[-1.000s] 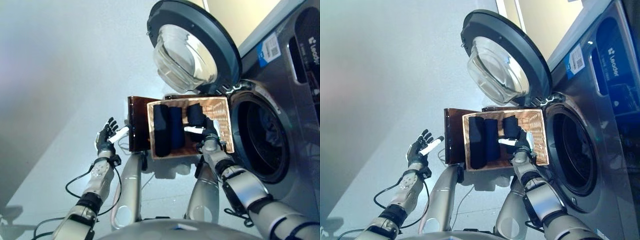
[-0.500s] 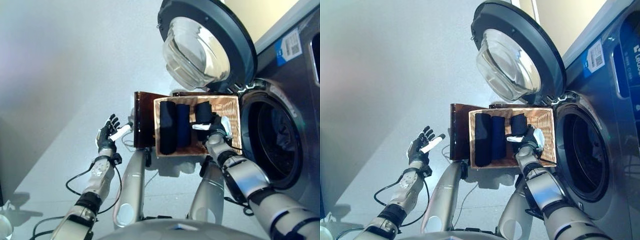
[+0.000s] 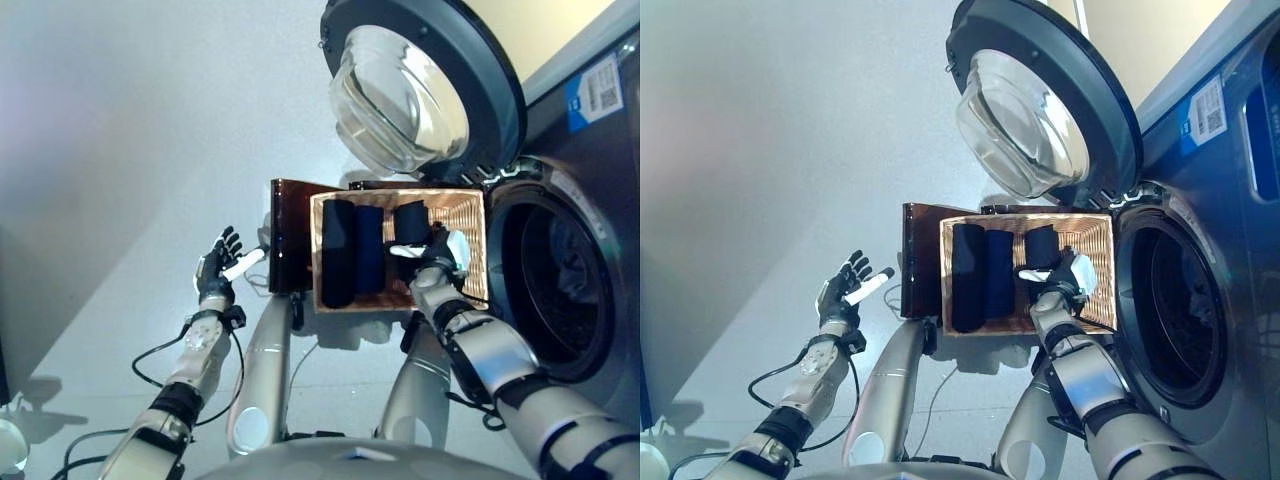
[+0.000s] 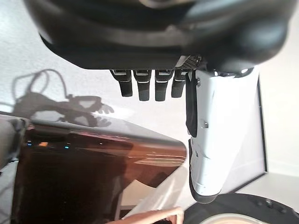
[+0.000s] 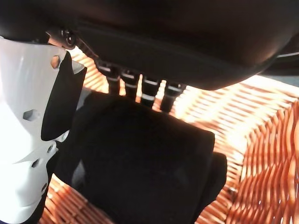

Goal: Pick up the clothes and place them into the washing machine

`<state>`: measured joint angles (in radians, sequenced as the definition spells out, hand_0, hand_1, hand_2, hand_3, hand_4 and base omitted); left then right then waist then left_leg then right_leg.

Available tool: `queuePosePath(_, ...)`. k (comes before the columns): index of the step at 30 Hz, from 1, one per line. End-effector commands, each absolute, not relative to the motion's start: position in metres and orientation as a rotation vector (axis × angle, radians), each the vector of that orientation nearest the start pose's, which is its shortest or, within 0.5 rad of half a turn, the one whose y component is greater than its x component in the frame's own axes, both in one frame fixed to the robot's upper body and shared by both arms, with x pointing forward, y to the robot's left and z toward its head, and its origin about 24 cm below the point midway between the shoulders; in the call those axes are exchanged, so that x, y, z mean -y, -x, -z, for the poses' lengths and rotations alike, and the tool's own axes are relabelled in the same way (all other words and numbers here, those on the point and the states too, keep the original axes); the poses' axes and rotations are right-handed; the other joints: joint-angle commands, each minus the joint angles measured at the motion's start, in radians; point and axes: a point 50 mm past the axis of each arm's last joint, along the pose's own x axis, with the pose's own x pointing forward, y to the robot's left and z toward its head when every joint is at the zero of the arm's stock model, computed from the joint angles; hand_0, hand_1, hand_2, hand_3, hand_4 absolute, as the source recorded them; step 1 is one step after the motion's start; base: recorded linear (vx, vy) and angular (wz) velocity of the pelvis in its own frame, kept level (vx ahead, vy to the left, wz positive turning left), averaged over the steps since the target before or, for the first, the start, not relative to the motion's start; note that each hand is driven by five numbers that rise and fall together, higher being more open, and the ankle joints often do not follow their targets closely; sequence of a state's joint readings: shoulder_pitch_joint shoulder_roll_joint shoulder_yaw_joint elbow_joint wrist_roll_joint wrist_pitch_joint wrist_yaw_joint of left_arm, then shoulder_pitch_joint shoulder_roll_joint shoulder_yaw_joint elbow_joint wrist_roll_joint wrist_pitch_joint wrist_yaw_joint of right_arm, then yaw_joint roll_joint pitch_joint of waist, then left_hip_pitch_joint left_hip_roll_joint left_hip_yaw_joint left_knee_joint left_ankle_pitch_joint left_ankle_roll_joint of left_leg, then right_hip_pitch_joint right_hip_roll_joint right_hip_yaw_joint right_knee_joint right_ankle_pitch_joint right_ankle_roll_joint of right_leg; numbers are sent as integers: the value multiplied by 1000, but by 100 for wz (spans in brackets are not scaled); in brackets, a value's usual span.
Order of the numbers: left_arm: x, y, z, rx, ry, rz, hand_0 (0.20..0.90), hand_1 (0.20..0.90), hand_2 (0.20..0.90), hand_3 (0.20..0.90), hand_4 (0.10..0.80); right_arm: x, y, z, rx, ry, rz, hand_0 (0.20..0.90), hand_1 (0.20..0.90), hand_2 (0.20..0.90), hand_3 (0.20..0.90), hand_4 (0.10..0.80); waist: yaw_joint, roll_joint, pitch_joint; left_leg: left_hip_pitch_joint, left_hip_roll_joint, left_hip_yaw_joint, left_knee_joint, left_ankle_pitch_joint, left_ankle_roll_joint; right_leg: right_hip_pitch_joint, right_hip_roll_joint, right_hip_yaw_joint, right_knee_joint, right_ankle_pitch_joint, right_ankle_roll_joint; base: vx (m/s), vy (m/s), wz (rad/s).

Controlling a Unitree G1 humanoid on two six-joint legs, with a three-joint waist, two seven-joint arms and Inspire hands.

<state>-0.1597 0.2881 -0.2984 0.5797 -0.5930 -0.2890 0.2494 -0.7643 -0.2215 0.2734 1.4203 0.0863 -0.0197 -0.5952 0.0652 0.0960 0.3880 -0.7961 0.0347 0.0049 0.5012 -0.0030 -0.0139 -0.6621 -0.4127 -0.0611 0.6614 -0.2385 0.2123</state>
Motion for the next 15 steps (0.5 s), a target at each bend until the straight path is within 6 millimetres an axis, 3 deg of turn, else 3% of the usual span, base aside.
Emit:
queuePosePath(1, -203, -266, 1, -75, 118, -207, 900, 900, 900, 900, 800, 232, -332, 3, -488, 635, 591, 900, 900, 900, 900, 800, 11, 22, -20, -2, 79, -41, 173, -163, -77, -12, -27, 56, -150, 233, -17, 5, 3, -4)
queuePosePath(4, -204, -265, 1, -70, 120, -208, 900, 900, 900, 900, 800, 237, -332, 1, -499, 648, 605, 900, 900, 900, 900, 800, 15, 29, -16, -17, 75, -39, 186, -165, -74, -28, -27, 65, -131, 230, -18, 27, 0, -2)
queuePosePath(5, -204, -264, 0, -68, 122, -206, 900, 900, 900, 900, 800, 240, -331, 1, -502, 654, 609, 900, 900, 900, 900, 800, 19, 33, -16, -15, 79, -45, 216, -208, -80, -28, -25, 70, -97, 188, -13, 0, 0, 0)
queuePosePath(6, -204, -265, -1, -63, 125, -202, 900, 900, 900, 900, 800, 242, -332, -1, -502, 655, 616, 900, 900, 900, 900, 800, 17, 32, -13, -31, 73, -41, 210, -173, -72, -40, -29, 69, -110, 221, -21, -8, -1, 6)
queuePosePath(9, -204, -264, -1, -67, 124, -200, 900, 900, 900, 900, 800, 250, -330, -1, -520, 649, 643, 900, 900, 900, 900, 800, 21, 38, -15, -49, 70, -45, 240, -185, -69, -60, -31, 75, -75, 205, -24, 3, 6, 17)
queuePosePath(10, -204, -263, 0, -69, 124, -199, 900, 900, 900, 900, 800, 252, -329, -1, -526, 651, 646, 900, 900, 900, 900, 800, 24, 41, -18, -44, 75, -52, 263, -227, -75, -58, -28, 80, -46, 165, -18, 99, -15, 15)
queuePosePath(15, -206, -262, -4, -55, 128, -180, 900, 900, 900, 900, 800, 255, -331, -4, -536, 673, 617, 900, 900, 900, 900, 800, 30, 47, -21, -71, 73, -56, 295, -236, -70, -98, -26, 94, 0, 148, -25, 19, -1, 3)
